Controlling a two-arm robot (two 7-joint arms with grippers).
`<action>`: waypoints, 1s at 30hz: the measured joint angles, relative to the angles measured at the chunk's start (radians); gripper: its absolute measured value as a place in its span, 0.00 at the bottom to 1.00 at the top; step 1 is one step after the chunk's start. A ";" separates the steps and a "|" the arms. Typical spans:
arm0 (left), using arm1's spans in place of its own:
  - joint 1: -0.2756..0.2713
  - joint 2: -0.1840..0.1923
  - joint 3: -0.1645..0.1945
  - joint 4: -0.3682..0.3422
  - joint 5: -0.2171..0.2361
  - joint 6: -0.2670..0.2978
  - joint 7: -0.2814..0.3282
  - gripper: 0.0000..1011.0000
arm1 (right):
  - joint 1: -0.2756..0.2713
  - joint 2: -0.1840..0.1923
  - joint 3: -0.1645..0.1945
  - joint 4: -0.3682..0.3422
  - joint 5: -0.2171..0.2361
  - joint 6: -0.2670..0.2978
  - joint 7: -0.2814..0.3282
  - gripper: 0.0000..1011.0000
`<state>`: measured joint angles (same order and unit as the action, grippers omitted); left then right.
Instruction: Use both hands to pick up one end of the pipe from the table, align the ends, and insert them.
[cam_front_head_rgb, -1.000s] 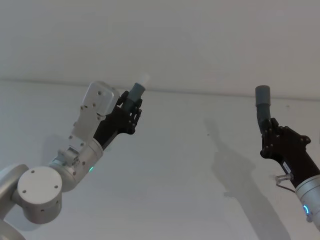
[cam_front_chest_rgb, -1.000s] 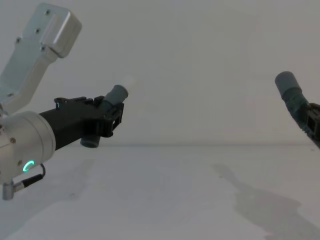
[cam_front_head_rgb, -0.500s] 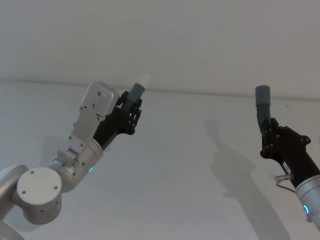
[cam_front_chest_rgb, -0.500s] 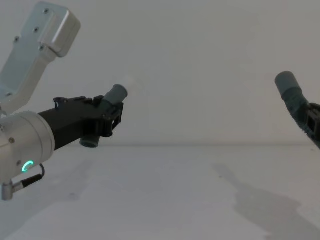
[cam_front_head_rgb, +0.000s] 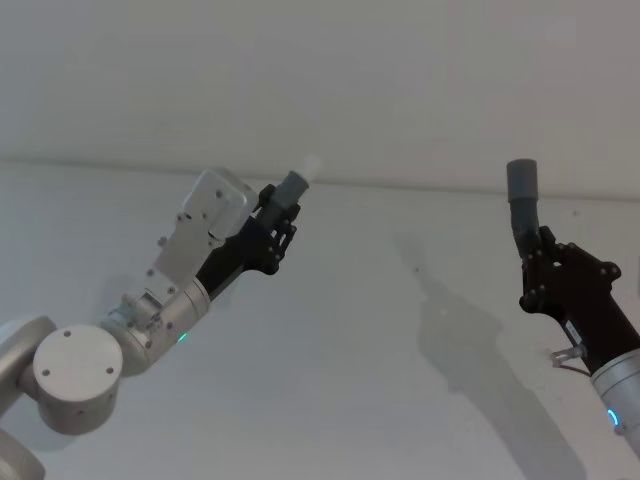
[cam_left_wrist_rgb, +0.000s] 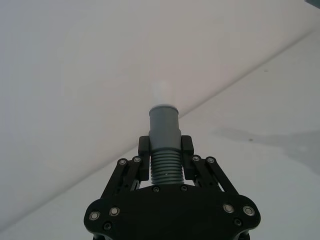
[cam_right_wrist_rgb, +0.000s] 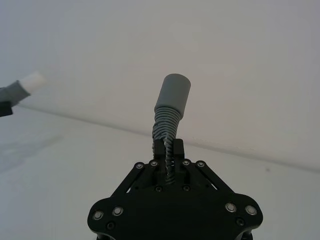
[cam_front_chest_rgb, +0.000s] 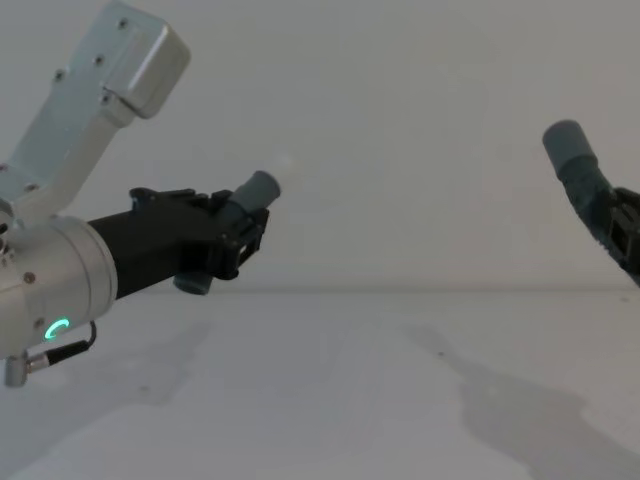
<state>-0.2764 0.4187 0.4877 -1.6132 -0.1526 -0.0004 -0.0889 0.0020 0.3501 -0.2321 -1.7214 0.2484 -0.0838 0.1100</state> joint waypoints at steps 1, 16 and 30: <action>0.000 0.000 0.000 0.000 0.000 0.000 0.000 0.34 | 0.002 0.003 -0.001 0.005 -0.005 -0.014 0.006 0.07; -0.097 0.070 0.075 0.040 0.112 -0.121 -0.158 0.34 | 0.051 0.071 -0.018 0.088 -0.106 -0.215 0.106 0.07; -0.161 0.104 0.120 0.054 0.193 -0.213 -0.248 0.34 | 0.119 0.146 -0.040 0.157 -0.226 -0.351 0.197 0.07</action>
<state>-0.4376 0.5230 0.6077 -1.5592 0.0405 -0.2130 -0.3368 0.1205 0.4961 -0.2722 -1.5644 0.0228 -0.4351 0.3067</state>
